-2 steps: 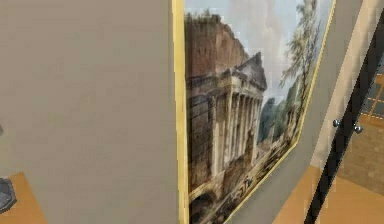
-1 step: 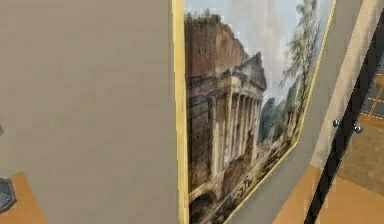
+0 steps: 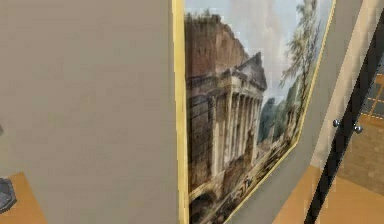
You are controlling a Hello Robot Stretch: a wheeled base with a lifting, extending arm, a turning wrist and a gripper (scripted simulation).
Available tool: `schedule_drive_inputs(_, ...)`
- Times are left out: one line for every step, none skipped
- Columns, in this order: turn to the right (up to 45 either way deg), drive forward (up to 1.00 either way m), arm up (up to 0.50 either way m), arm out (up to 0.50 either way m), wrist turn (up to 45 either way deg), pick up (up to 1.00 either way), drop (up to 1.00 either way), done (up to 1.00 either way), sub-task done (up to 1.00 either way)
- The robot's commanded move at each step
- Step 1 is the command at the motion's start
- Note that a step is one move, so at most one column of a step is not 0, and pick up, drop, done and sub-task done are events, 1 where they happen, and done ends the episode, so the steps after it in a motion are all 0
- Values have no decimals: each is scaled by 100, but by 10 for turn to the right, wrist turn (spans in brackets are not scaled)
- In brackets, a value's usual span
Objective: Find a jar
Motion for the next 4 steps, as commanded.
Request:
schedule_drive_inputs(450,0,0,0,0,0,0,0,0)
schedule_drive_inputs(450,0,0,0,0,0,0,0,0)
schedule_drive_inputs(420,0,0,0,0,0,0,0,0)
schedule_drive_inputs(0,25,0,0,0,0,0,0,0)
